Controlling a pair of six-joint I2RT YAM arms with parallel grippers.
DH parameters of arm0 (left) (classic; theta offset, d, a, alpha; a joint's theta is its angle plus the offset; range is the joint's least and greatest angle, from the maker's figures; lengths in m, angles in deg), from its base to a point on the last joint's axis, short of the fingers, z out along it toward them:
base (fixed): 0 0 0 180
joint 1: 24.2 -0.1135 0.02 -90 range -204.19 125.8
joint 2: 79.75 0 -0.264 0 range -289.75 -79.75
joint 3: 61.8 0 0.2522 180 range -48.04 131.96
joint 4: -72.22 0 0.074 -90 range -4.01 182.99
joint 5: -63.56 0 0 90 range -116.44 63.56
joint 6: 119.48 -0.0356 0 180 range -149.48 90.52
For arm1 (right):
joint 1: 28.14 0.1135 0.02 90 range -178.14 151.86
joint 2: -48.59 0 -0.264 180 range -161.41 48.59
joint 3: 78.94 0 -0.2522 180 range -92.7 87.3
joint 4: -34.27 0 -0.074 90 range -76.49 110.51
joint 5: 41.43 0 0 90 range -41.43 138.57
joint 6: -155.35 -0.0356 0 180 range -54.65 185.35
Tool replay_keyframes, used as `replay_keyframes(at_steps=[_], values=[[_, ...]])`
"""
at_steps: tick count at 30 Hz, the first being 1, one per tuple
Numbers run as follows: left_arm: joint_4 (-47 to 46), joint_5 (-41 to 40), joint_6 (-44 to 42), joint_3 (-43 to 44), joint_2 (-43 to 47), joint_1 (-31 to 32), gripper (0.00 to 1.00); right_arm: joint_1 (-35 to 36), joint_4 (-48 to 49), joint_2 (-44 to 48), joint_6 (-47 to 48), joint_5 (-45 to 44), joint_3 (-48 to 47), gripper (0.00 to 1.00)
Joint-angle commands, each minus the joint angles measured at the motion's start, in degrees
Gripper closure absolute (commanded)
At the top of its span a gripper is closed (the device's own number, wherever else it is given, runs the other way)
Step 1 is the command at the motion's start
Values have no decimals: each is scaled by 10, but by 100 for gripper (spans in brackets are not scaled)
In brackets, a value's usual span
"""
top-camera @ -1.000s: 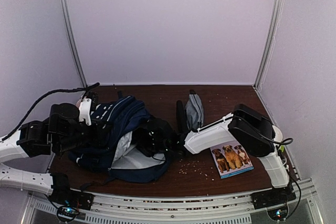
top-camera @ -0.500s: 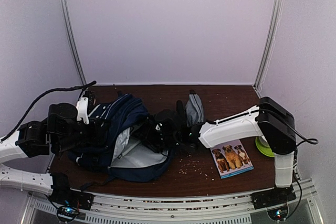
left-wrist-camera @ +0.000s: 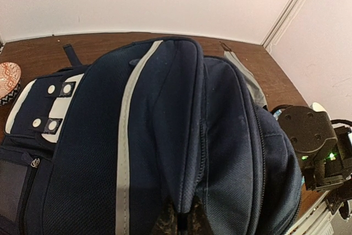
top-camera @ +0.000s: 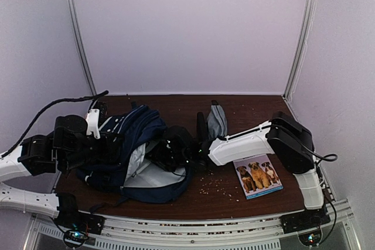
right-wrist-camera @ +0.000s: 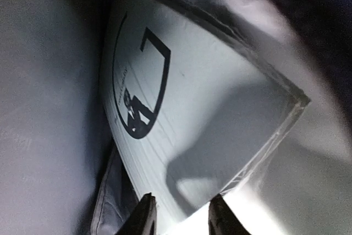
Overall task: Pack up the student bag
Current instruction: Place the book in the student bag.
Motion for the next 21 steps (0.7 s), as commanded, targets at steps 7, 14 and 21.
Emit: replay_keyframes(at_steps=[7,14,21], values=[[-128,16,3,15,9,2,100,-4,7,-91,7,65,-148,80],[-108,0,8,14,9,1,100,-5,27,-68,27,89,-141,58],[-58,-77,3,13,38,1,100,-9,5,103,93,65,24,43]])
